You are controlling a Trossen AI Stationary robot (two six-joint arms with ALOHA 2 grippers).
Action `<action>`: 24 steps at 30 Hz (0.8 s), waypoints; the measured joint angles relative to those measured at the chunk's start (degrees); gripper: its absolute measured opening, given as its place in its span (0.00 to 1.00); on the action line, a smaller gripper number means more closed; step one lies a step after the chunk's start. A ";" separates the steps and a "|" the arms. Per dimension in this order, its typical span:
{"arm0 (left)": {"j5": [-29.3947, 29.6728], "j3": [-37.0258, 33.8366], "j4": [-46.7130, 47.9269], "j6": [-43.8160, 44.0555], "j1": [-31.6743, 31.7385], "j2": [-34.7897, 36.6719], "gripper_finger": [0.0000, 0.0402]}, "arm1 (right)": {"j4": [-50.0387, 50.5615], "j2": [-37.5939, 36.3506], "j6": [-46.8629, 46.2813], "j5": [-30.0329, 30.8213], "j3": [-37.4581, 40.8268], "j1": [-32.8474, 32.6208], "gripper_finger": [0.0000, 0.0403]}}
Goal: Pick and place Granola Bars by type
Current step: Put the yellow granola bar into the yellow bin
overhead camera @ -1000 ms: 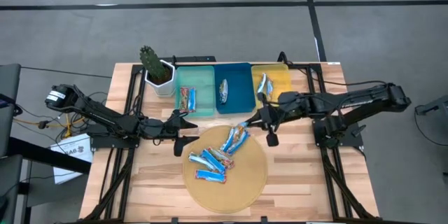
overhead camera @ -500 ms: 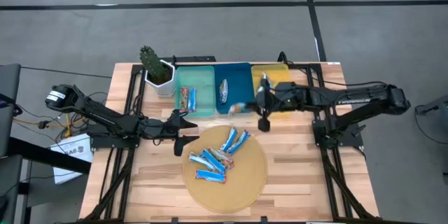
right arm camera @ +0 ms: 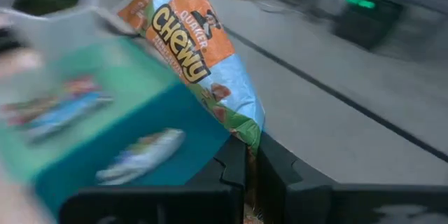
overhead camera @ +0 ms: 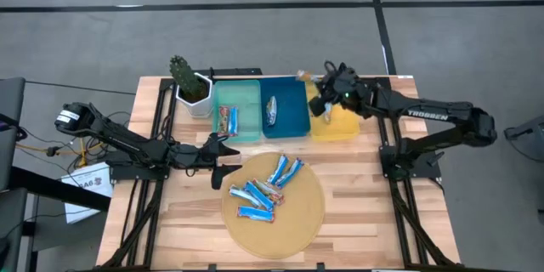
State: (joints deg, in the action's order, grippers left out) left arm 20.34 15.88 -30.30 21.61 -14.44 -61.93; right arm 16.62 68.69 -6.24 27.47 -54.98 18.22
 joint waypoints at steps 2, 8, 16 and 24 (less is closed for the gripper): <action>0.01 0.00 0.00 0.00 0.00 -0.02 0.62 | 1.01 0.00 -0.81 2.22 0.00 2.11 0.01; 0.02 0.00 0.02 -0.39 0.00 -0.02 0.62 | 1.59 0.00 -4.48 3.04 0.00 7.75 0.01; 0.02 0.00 1.55 -0.36 0.00 0.00 0.62 | 3.70 0.00 -9.57 2.69 0.00 10.60 0.01; -0.06 0.00 2.41 0.85 0.00 0.00 0.62 | 6.80 0.00 -21.44 2.77 3.89 11.83 0.01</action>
State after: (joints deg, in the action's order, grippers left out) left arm 20.28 15.88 -27.90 22.46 -14.44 -61.93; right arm 23.43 68.69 -27.68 30.24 -51.09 30.05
